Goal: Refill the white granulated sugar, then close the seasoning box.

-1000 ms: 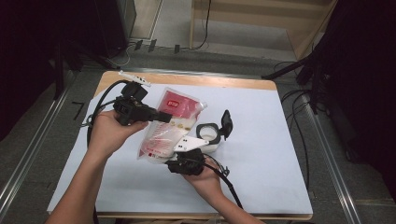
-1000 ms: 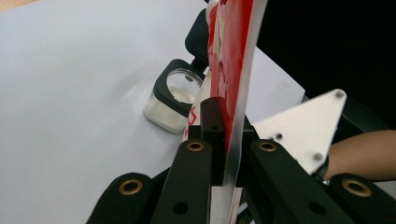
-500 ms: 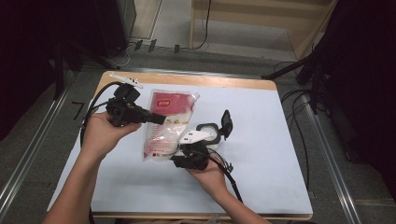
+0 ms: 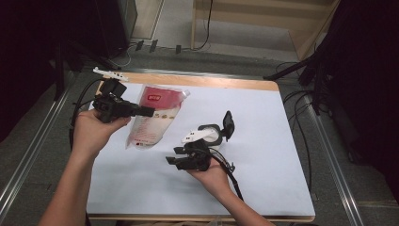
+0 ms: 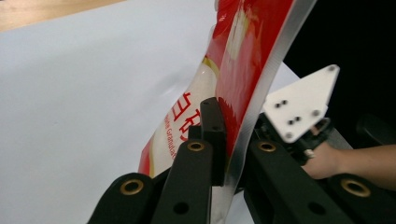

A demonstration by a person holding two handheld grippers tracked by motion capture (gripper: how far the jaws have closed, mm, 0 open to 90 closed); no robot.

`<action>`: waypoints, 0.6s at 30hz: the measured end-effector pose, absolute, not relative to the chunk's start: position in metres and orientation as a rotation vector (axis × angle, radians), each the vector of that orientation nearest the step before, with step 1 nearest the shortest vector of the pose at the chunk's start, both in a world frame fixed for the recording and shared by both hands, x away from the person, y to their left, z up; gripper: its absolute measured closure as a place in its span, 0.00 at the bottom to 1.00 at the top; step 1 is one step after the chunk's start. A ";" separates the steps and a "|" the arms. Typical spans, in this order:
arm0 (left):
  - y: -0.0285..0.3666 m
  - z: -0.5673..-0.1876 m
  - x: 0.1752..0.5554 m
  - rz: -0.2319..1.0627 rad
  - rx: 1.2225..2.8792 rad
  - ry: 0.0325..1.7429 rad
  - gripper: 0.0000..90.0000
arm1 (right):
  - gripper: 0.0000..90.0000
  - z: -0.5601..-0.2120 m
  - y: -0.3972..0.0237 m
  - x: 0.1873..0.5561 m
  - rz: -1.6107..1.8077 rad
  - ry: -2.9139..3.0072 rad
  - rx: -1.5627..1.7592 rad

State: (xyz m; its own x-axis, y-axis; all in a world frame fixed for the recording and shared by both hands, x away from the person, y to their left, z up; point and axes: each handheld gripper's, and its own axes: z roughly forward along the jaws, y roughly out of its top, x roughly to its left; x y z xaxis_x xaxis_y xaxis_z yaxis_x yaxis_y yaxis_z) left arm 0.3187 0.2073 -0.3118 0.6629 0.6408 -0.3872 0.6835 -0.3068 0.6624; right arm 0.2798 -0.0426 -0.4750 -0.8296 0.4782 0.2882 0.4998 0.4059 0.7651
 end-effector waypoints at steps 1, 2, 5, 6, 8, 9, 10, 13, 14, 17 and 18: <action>0.209 -0.314 0.321 -0.063 2.020 1.038 1.00 | 0.58 -0.474 -0.043 0.280 -1.436 -2.607 -0.910; 0.210 -0.316 0.323 -0.066 2.021 1.042 1.00 | 0.58 -0.473 -0.044 0.280 -1.444 -2.603 -0.905; 0.211 -0.324 0.330 -0.074 2.013 1.056 1.00 | 0.58 -0.472 -0.045 0.280 -1.454 -2.597 -0.899; 0.211 -0.326 0.331 -0.077 2.014 1.055 1.00 | 0.58 -0.472 -0.045 0.280 -1.452 -2.595 -0.901; 0.209 -0.330 0.335 -0.071 2.022 1.058 1.00 | 0.58 -0.472 -0.046 0.281 -1.451 -2.597 -0.895; 0.208 -0.332 0.336 -0.064 2.023 1.055 1.00 | 0.57 -0.472 -0.046 0.281 -1.445 -2.600 -0.896; 0.208 -0.334 0.338 -0.057 2.026 1.051 1.00 | 0.57 -0.472 -0.046 0.281 -1.448 -2.603 -0.892; 0.206 -0.339 0.343 -0.027 2.041 1.037 1.00 | 0.57 -0.472 -0.047 0.280 -1.445 -2.610 -0.889; 0.205 -0.341 0.344 -0.015 2.039 1.035 1.00 | 0.57 -0.472 -0.047 0.280 -1.442 -2.613 -0.890; 0.203 -0.348 0.350 -0.005 2.045 1.032 1.00 | 0.57 -0.472 -0.049 0.281 -1.445 -2.612 -0.890; 0.202 -0.350 0.352 0.002 2.042 1.032 1.00 | 0.57 -0.472 -0.049 0.281 -1.443 -2.608 -0.891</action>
